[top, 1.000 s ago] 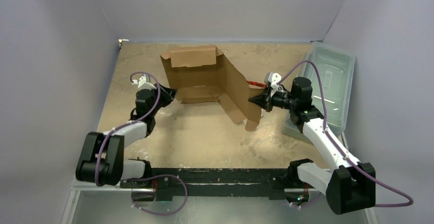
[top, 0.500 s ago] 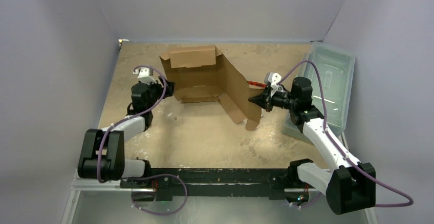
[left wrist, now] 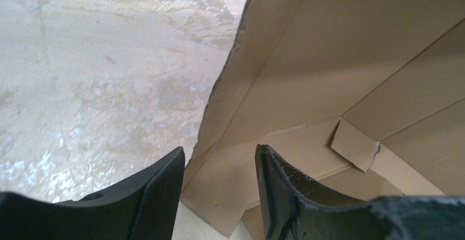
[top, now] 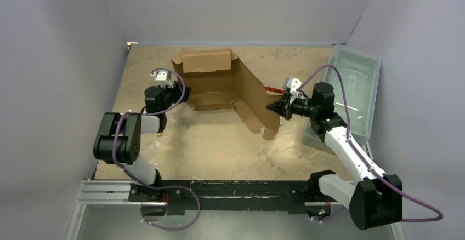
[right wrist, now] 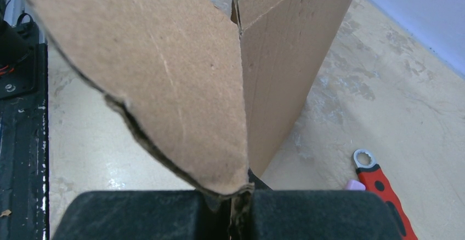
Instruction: Fold the paper box
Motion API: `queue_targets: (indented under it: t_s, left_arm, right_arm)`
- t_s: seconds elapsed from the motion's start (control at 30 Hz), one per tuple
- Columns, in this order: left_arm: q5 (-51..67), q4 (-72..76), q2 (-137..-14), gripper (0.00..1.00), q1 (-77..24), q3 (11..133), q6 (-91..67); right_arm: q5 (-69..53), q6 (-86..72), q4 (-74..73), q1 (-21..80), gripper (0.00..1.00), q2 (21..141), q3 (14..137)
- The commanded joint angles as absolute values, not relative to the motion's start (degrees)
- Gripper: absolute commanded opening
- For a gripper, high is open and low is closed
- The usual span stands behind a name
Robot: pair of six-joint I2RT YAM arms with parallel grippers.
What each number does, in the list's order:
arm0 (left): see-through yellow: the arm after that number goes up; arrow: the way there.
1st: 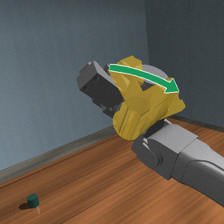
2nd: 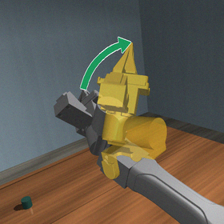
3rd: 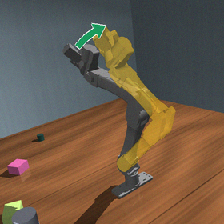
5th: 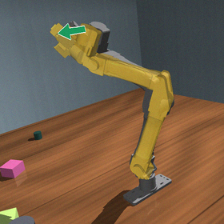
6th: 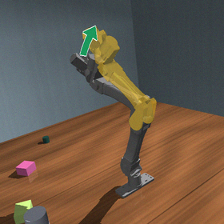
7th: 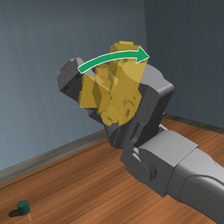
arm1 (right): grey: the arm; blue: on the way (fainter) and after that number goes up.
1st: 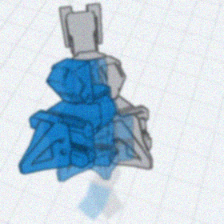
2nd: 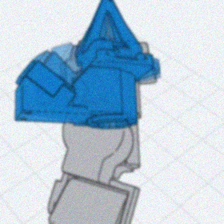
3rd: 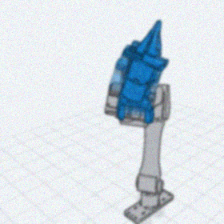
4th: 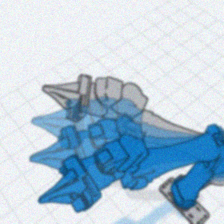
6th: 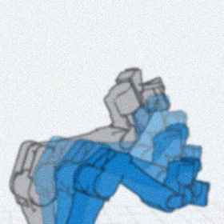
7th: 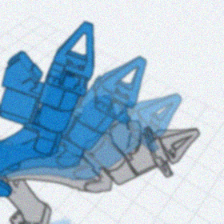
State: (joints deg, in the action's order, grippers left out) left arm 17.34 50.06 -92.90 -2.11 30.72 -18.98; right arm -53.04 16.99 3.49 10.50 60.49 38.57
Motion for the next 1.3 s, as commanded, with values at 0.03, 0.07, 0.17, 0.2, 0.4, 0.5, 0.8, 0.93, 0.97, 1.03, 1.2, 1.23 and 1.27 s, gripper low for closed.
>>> queue_targets:
  t_s: [0.03,0.07,0.17,0.2,0.4,0.5,0.8,0.93,0.97,1.03,1.2,1.23,1.27]
  left_arm:
    - [22.9,59.1,-96.7,0.43,-1.3,34.1,-20.6]
    - [23.4,59.7,-97.3,0.37,-1.2,34.2,-21.0]
    - [25.4,61.6,-98.0,0.13,-1.1,34.1,-22.9]
    - [25.7,62.3,-97.7,0.07,-1.1,33.8,-23.7]
    - [24.7,59.2,-91.0,0.00,-1.2,32.9,-27.5]
    - [24.7,55.9,-88.3,0.00,-1.6,32.8,-29.7]
    - [18.7,55.5,-85.1,0.00,-9.5,25.0,-29.5]
    - [17.8,60.4,-86.2,0.00,-10.4,21.4,-32.8]
    - [17.5,60.6,-86.2,0.00,-10.8,21.2,-33.1]
    - [16.8,60.0,-86.1,0.00,-11.8,21.2,-33.2]
    - [15.9,56.5,-83.0,0.14,-12.1,21.9,-33.9]
    - [16.0,55.1,-81.9,0.17,-12.0,22.1,-33.8]
    - [16.1,53.4,-80.5,0.21,-12.1,22.4,-33.7]
  right_arm:
    - [-53.0,17.8,3.6,10.7,0.00,60.7,41.3]
    - [-52.9,17.8,3.6,10.7,0.00,60.6,41.3]
    - [-52.9,17.8,3.6,10.7,0.00,60.7,41.3]
    - [-53.0,17.8,3.5,10.7,0.00,60.8,41.3]
    - [-53.3,18.6,2.9,10.8,0.00,61.2,41.5]
    - [-53.7,19.4,2.2,11.4,0.00,61.7,41.7]
    - [-54.7,20.0,1.3,11.7,0.00,61.8,42.0]
    - [-54.9,19.0,1.9,11.6,0.00,62.0,41.9]
    - [-55.0,18.9,1.9,11.6,0.00,62.1,41.9]
    - [-55.2,18.7,2.1,11.7,0.00,62.4,41.7]
    - [-54.9,18.3,2.3,11.6,0.00,62.8,41.8]
    - [-54.5,18.3,2.4,11.6,0.00,62.7,41.8]
    - [-53.9,18.2,2.5,11.6,0.00,62.6,41.7]
